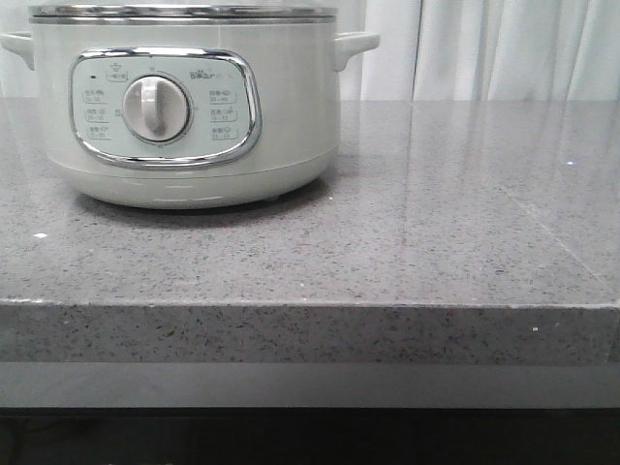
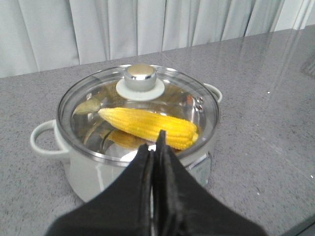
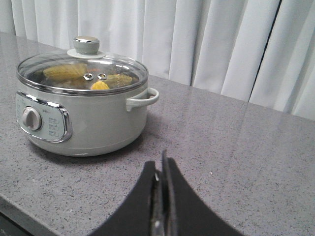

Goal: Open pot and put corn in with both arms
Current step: 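Release the lid knob and raise the left gripper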

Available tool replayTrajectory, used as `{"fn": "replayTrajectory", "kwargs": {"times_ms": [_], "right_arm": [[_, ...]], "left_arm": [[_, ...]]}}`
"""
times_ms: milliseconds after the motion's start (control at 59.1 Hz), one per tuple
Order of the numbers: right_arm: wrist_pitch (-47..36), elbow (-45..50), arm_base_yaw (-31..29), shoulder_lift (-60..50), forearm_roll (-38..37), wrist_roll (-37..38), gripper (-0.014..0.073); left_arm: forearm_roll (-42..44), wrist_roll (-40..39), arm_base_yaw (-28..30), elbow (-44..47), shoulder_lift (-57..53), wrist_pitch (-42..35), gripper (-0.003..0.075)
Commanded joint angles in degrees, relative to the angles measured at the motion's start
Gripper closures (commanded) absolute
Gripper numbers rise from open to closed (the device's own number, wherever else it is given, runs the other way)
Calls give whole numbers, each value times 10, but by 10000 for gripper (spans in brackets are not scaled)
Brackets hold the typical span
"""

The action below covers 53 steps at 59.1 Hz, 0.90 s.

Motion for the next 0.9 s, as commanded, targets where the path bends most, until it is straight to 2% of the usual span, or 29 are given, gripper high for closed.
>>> {"fn": "replayTrajectory", "kwargs": {"times_ms": [0, 338, 880], "right_arm": [[-43, -16, -2, 5, 0, -3, 662], [-43, -16, -2, 5, 0, -3, 662], [-43, -16, -2, 5, 0, -3, 662]], "left_arm": [[-9, 2, -5, 30, -54, -52, 738], [-12, 2, -5, 169, -226, -76, 738], [-12, 2, -5, 179, -248, -74, 738]]}}
